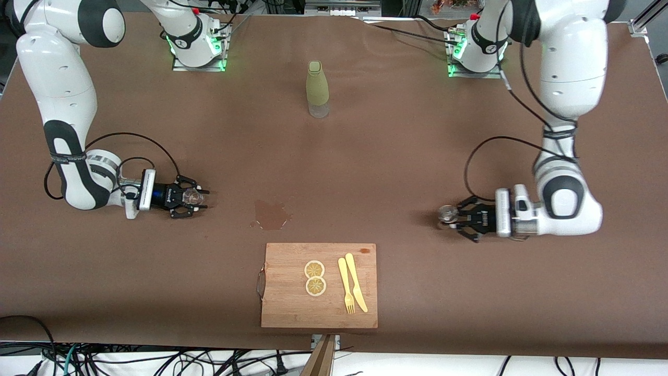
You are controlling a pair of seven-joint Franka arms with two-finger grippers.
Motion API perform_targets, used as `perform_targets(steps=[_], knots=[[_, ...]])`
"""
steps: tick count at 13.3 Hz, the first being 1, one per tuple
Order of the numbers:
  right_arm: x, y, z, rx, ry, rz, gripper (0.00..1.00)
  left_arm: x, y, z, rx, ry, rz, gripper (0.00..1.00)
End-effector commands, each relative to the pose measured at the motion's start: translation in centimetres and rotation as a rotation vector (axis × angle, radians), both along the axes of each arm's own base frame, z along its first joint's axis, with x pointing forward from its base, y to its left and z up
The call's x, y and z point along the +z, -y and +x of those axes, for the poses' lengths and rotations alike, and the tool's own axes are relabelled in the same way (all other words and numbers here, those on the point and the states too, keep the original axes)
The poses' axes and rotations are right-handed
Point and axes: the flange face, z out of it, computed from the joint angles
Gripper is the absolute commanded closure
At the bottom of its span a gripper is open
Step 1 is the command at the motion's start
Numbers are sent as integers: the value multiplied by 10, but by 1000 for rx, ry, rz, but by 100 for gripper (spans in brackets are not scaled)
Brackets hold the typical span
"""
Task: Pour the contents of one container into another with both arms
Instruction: 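Carry the jigger with the left gripper toward the beaker in the right gripper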
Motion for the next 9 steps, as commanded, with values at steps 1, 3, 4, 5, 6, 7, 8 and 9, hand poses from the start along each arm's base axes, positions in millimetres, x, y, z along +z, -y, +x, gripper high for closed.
perform_targets(steps=[1, 3, 4, 5, 6, 7, 8, 9], knots=[[-4, 0, 4, -1, 15, 25, 66, -3, 88, -8, 69, -90, -18, 100], [-3, 0, 5, -3, 10, 26, 71, -6, 138, -12, 150, -103, -22, 100], [-1, 1, 7, -8, 15, 28, 74, -8, 168, -15, 152, -113, -34, 100], [2, 0, 11, -17, 14, 33, 74, -18, 190, -17, 162, -119, -39, 100], [3, -4, 12, -27, -15, 38, 74, -23, 211, -18, 170, -119, -58, 100], [3, -8, 14, -32, -42, 43, 74, -24, 226, -18, 183, -108, -61, 100], [5, -14, 16, -31, -63, 44, 74, -18, 239, -16, 201, -95, -58, 100], [8, -21, 20, -25, -76, 45, 74, -15, 262, -22, 206, -112, -67, 100]])
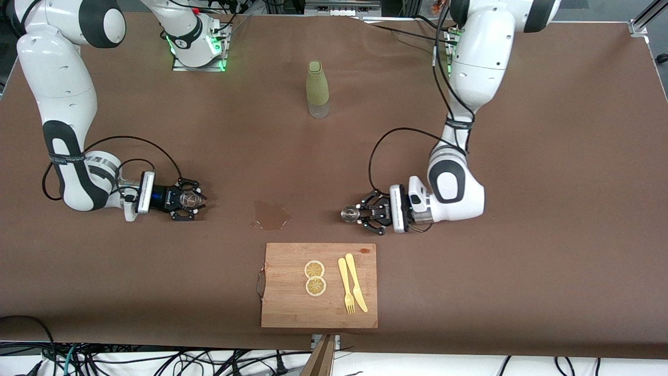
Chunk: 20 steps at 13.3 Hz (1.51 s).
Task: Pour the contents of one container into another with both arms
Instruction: 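Carry the jigger with the left gripper toward the beaker in the right gripper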
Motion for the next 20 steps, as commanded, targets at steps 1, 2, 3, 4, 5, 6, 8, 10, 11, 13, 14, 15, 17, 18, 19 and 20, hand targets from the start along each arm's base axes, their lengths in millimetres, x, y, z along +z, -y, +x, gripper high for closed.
perform_targets(steps=[1, 2, 3, 4, 5, 6, 8, 10, 11, 13, 14, 15, 17, 18, 19, 20], knots=[[3, -20, 12, 0, -63, 28, 74, 13, 47, 5, 32, -8, -13, 100], [4, -30, 13, 3, -86, 41, 74, 17, 60, 4, 45, -6, 1, 100], [5, -42, 16, -10, -97, 60, 74, 20, 77, -1, 62, -18, 19, 100], [7, -54, 19, -24, -108, 79, 74, 22, 91, -4, 96, -30, 44, 100], [10, -66, 22, -33, -128, 98, 74, 24, 111, -9, 124, -36, 64, 100], [13, -76, 25, -39, -149, 105, 74, 21, 127, -13, 146, -49, 79, 100], [26, -80, 39, -47, -181, 99, 74, 17, 151, -20, 169, -51, 95, 100], [43, -90, 57, -47, -199, 94, 74, 14, 168, -25, 188, -56, 92, 100], [51, -90, 65, -55, -221, 93, 74, 17, 167, -20, 194, -41, 104, 100], [68, -99, 77, -58, -282, 85, 74, 22, 178, -23, 206, -57, 109, 100], [70, -106, 78, -61, -311, 80, 74, 25, 181, -22, 212, -42, 121, 100], [73, -116, 79, -54, -332, 74, 75, 25, 185, -24, 209, -41, 124, 100], [78, -136, 77, -42, -414, 75, 76, 24, 194, -32, 221, -25, 137, 100], [80, -139, 78, -58, -444, 59, 76, 23, 196, -35, 218, -22, 140, 100], [80, -145, 79, -66, -469, 50, 76, 24, 199, -37, 217, -13, 150, 100], [79, -145, 80, -80, -485, 40, 75, 19, 200, -39, 226, -19, 165, 100]])
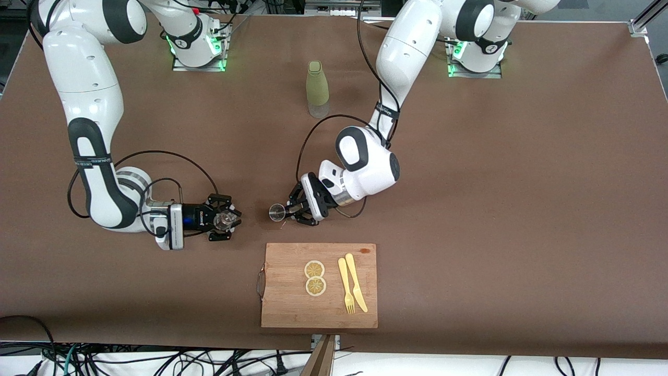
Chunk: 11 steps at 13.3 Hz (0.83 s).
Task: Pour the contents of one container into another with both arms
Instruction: 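Carry the jigger with the left gripper toward the beaker in the right gripper, then tilt the beaker with the right gripper over the jigger's rim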
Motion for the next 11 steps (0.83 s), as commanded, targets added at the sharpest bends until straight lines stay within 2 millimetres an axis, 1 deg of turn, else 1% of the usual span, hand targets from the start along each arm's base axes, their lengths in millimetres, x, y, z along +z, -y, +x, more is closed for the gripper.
perform_targets(steps=[1, 2, 3, 4, 5, 6, 9, 11], knots=[[14, -8, 9, -6, -30, -41, 75, 0, 12, -1, 42, 9, 7, 100], [23, -15, 15, 7, -14, -46, 75, -4, 13, -2, 45, 5, 16, 100], [25, -19, 15, 18, -37, -62, 76, -4, 14, -2, 51, 5, 21, 100], [24, -26, 12, 47, -66, -85, 76, -5, 14, -2, 60, 9, 26, 100], [28, -36, 9, 82, -69, -110, 76, -4, 13, -1, 61, 13, 28, 100], [27, -45, 6, 106, -73, -121, 76, 1, 16, 1, 56, 30, 25, 100], [27, -72, -3, 135, -135, -133, 76, 0, 15, 4, 59, 44, 32, 100], [37, -90, -5, 142, -190, -145, 76, -4, 14, 4, 61, 43, 37, 100]])
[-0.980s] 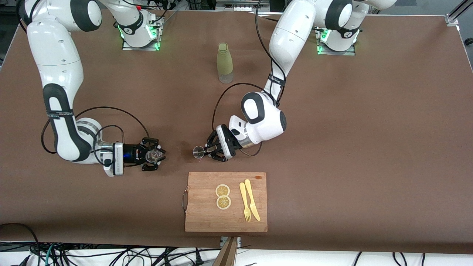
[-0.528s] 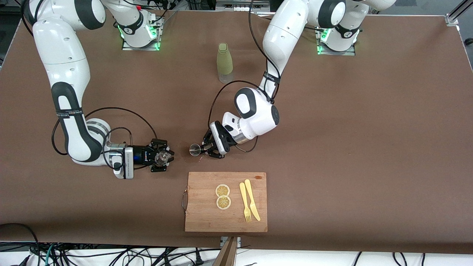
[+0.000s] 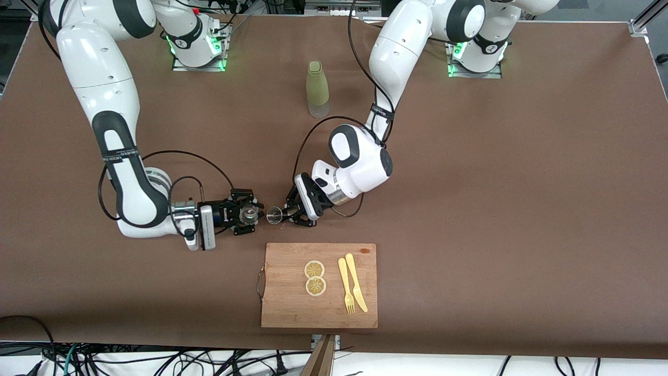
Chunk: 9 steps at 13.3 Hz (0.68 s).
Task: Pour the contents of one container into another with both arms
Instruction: 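Tilt the beaker with the right gripper over the jigger's rim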
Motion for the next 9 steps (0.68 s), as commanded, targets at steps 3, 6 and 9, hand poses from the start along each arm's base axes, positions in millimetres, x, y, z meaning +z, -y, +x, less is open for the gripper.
perform_targets(steps=[3, 6, 9], knots=[[27, -13, -2, 30, -76, -77, 76, -4, 6, 1, 21, 9, -11, 100], [35, -21, -4, 36, -110, -80, 76, -4, 6, 0, 34, -4, -32, 100], [37, -32, -7, 46, -133, -82, 76, -5, 6, 0, 40, -11, -41, 100]])
